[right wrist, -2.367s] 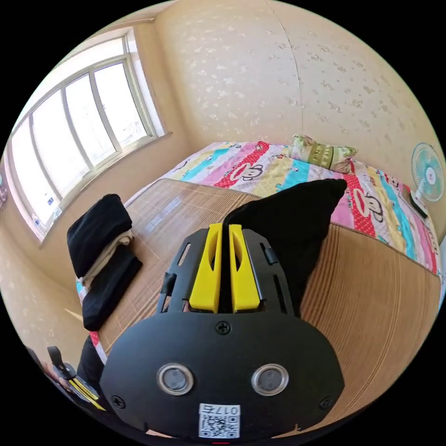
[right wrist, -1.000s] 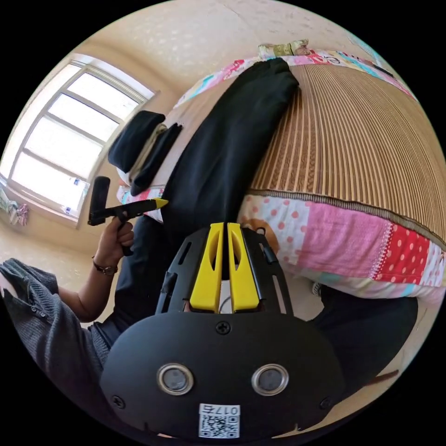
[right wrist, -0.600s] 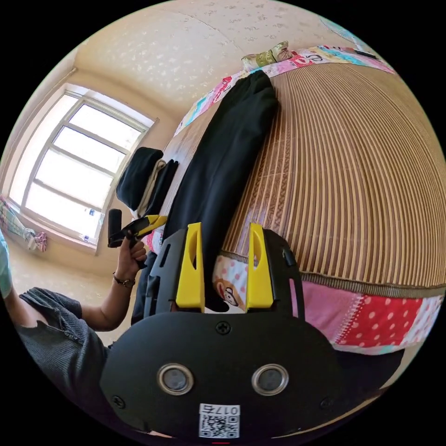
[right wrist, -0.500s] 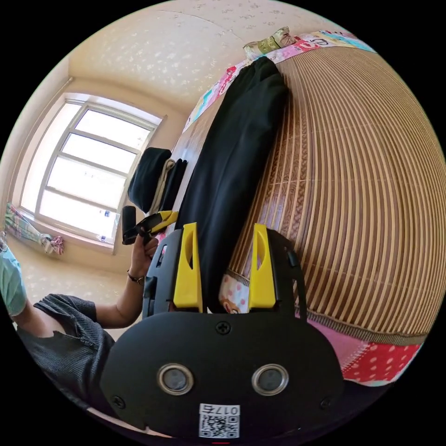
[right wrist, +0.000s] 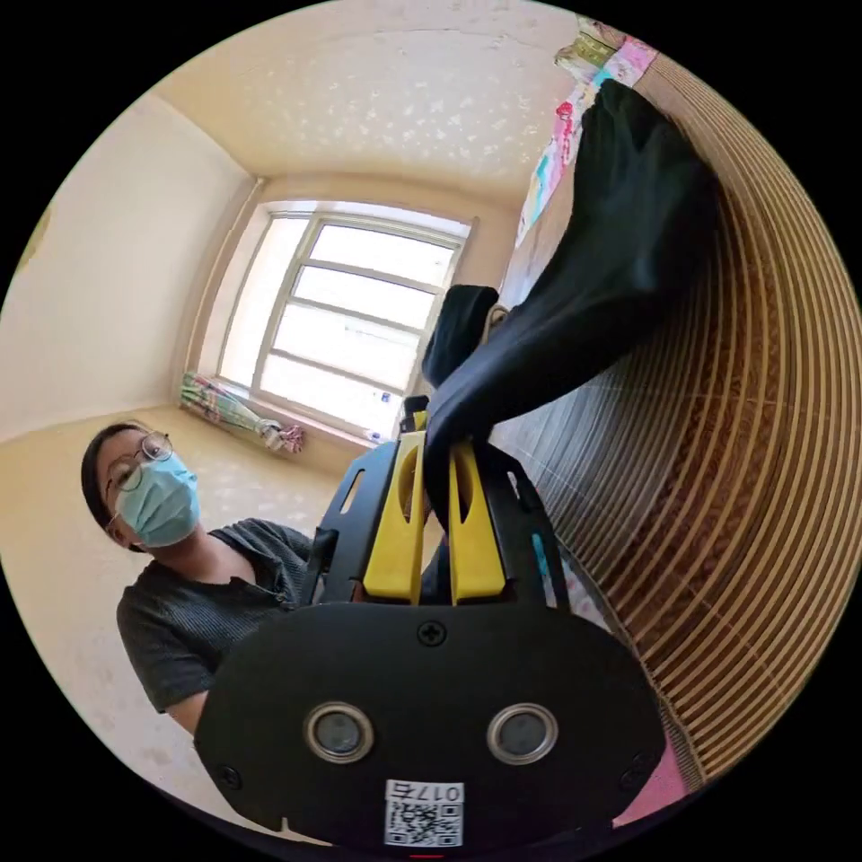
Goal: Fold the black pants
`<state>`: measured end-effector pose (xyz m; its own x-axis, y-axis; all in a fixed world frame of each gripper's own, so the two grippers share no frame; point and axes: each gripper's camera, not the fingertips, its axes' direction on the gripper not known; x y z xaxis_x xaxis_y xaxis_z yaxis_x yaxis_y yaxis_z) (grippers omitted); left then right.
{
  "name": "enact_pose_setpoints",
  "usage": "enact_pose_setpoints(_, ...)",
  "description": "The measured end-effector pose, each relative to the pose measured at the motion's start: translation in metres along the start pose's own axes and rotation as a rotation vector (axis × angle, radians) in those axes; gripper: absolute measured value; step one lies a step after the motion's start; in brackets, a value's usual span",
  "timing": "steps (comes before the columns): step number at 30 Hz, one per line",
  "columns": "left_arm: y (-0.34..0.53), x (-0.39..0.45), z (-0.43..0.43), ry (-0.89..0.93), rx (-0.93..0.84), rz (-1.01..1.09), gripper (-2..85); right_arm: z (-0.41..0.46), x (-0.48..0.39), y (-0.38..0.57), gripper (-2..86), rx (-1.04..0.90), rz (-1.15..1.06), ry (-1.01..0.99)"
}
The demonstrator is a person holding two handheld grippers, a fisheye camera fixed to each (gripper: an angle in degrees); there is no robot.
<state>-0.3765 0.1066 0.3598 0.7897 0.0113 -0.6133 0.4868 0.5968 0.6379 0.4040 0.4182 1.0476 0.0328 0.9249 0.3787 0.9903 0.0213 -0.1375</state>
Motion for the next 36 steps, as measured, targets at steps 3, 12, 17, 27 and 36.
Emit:
enact_pose_setpoints(3, 0.026, 0.082, -0.018, 0.052, 0.04, 0.203, 4.6, -0.002, -0.105, 0.027, 1.0, -0.004, -0.203, -0.055)
enact_pose_setpoints(12, 0.016, 0.338, -0.057, 0.153, 0.191, 0.771, 4.7, -0.002, -0.478, 0.043, 0.7, -0.024, -0.844, 0.03)
enact_pose_setpoints(17, -0.008, 0.434, -0.064, 0.228, 0.291, 0.964, 4.7, -0.005, -0.636, 0.023, 0.6, 0.024, -1.078, 0.047)
enact_pose_setpoints(27, -0.17, 0.352, -0.018, -0.347, 0.313, 0.442, 4.4, 0.007, -0.591, -0.166, 0.3, 0.137, -0.652, 0.563)
enact_pose_setpoints(36, -0.222, 0.186, 0.008, -0.615, 0.125, 0.377, 4.6, 0.041, -0.404, -0.297, 0.1, -0.021, -0.377, 0.732)
